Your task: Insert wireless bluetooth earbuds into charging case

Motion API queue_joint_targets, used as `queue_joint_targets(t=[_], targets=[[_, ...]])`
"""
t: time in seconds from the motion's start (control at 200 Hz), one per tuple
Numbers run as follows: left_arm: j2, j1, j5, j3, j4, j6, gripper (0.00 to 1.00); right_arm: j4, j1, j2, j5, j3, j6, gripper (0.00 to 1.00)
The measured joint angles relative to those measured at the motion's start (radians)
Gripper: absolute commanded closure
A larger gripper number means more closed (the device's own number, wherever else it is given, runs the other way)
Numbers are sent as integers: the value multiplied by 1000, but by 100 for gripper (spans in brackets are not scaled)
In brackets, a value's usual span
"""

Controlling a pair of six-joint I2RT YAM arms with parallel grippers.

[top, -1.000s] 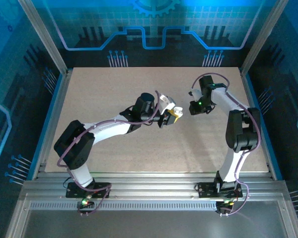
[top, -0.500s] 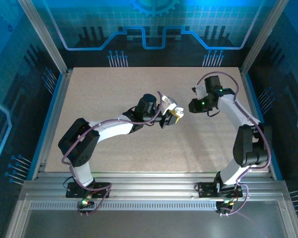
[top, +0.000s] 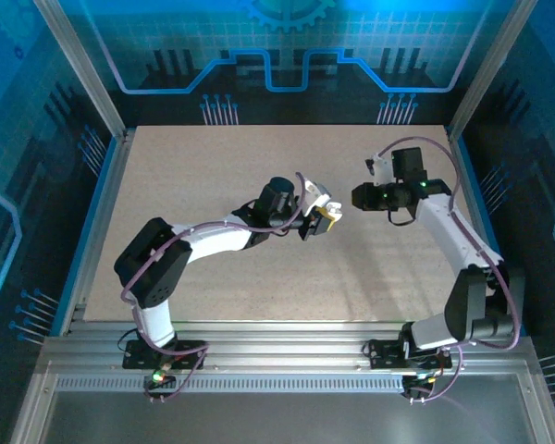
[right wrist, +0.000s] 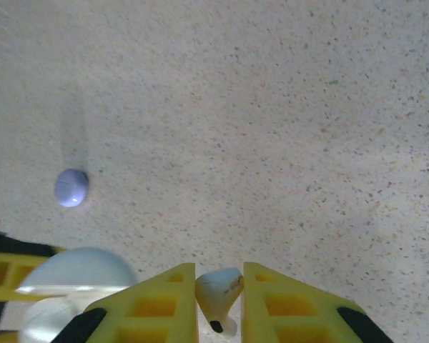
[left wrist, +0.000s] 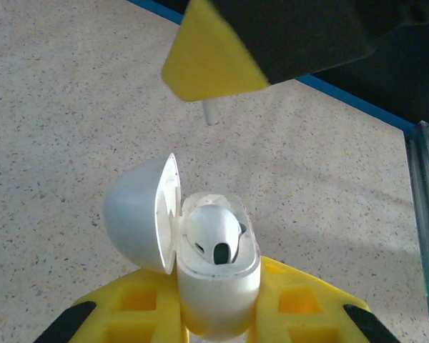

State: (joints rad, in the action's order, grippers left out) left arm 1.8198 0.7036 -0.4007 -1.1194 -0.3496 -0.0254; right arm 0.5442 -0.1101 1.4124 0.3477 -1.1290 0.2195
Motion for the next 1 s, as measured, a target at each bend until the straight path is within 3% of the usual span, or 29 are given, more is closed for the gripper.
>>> queue_joint_targets(t=[0.345, 1.0], targets=[[0, 3, 20, -4, -53, 8, 90, -158, 0, -165, 57, 150, 167, 82], [0, 5, 23, -4, -84, 24, 90, -374, 0, -211, 126, 241, 369, 82]])
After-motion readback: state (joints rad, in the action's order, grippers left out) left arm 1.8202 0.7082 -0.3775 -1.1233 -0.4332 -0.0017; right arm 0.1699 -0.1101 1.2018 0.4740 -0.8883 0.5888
